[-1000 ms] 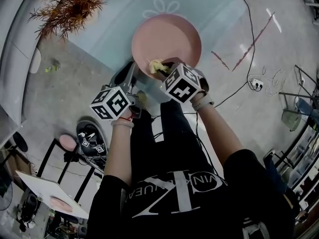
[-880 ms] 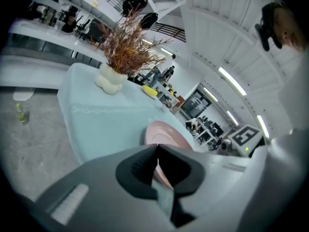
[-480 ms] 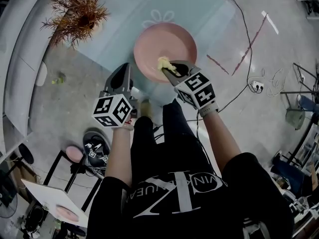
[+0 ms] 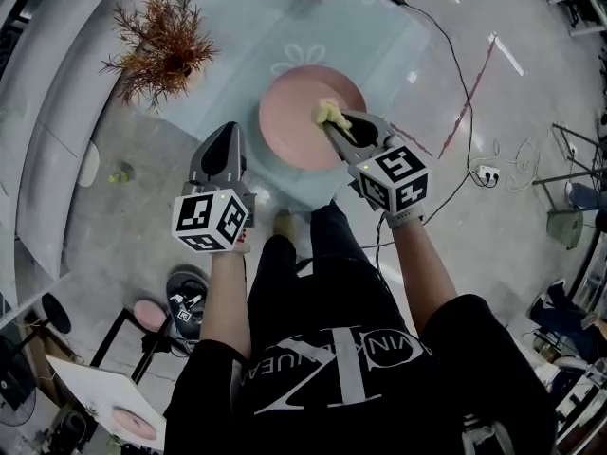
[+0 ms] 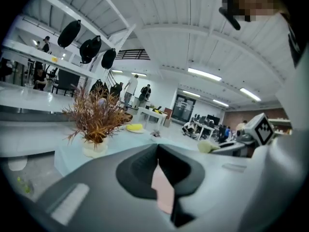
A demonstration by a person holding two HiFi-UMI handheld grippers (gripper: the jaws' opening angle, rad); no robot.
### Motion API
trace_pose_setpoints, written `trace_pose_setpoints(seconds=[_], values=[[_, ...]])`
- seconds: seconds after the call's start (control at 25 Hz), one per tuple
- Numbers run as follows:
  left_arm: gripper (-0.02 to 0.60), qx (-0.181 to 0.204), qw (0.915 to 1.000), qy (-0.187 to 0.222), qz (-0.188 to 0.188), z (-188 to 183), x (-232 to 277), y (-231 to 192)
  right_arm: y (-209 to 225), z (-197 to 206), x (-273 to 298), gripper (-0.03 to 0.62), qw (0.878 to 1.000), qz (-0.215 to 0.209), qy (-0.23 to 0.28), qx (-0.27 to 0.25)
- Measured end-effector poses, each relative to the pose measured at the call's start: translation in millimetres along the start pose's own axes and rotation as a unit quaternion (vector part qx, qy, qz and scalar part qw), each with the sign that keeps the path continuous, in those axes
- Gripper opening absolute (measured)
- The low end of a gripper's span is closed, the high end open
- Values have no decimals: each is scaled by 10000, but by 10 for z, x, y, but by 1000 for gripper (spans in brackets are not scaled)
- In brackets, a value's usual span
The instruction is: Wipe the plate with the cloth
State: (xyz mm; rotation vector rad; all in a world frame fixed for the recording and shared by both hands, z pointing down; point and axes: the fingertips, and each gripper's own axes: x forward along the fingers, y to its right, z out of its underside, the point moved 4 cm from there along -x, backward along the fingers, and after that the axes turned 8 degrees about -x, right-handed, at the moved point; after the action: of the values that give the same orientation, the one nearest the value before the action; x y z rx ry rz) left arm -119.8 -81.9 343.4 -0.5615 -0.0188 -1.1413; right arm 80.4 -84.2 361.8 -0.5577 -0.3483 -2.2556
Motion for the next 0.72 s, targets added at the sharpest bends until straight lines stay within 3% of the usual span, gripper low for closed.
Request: trace_pose_setpoints(seconds=[0.24, 0.72], values=[[0, 353, 9988, 322, 44, -299, -129, 74, 15, -316, -221, 74, 9978, 295, 601, 17], [0, 863, 9936, 715, 148, -864, -325, 302, 30, -734, -621, 75, 9913, 629, 1157, -63]])
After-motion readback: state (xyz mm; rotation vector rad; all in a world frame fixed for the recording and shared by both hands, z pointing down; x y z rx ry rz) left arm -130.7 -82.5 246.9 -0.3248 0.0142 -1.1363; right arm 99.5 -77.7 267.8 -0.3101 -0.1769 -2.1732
